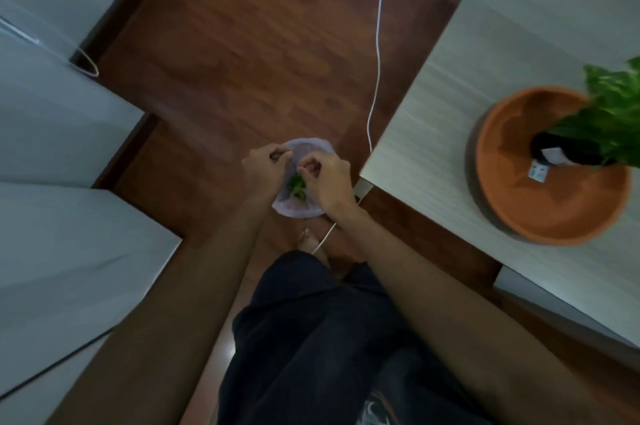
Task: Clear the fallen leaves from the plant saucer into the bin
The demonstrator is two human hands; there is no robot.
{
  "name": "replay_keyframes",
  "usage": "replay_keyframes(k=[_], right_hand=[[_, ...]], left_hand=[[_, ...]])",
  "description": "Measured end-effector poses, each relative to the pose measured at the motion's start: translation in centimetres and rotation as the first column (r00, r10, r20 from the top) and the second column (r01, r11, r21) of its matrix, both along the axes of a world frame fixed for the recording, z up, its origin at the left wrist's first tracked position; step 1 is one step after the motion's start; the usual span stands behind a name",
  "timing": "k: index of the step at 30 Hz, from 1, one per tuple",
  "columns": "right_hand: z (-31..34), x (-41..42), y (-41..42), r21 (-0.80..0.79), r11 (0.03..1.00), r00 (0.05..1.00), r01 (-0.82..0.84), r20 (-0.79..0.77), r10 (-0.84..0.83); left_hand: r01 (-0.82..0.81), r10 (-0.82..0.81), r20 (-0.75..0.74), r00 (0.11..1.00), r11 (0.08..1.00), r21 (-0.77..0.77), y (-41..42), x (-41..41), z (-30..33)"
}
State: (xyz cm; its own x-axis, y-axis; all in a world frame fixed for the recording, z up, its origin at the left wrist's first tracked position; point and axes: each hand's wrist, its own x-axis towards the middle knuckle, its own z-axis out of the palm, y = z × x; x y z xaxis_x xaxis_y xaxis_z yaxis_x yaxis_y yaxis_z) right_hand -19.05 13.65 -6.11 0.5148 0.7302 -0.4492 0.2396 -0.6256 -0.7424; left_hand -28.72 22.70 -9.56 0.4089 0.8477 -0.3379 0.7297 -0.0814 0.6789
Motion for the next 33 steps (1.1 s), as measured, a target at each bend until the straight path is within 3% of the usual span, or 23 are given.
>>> replay_keyframes(k=[6, 10, 16, 25, 33], right_hand=[[-5.9, -2.3, 2.7, -0.225, 0.972, 0.994, 0.063, -0.068, -0.08], [-9.0, -1.2, 3.7, -0.351, 0.924, 0.973, 0.15, -0.113, -0.201], [-12.4, -0.7, 4.3, -0.38, 0.891, 0.959, 0.25, -0.027, -0.281], [-12.7, 0.5, 5.0, -0.445, 0.836, 0.944, 0.321, 0.083, -0.319], [-10.5, 1.1, 5.6, -0.472, 0.844, 0.923, 0.256, -0.138, -0.358]], left_hand=[[-0.129, 0.115, -0.084, 0.99, 0.975, -0.179, 1.3, -1.1, -4.7], [-0.141, 0.116, -0.131, 0.985, 0.97, -0.197, 2.1, -1.1, -8.1], [-0.075, 0.042, -0.159, 0.986, 0.974, -0.214, 2.3, -0.8, -11.8], [-0.116, 0.089, -0.102, 0.991, 0.947, -0.301, 3.1, -1.3, -12.1], [-0.12, 0.08, -0.176, 0.981, 0.965, -0.231, 3.4, -1.0, -9.3]])
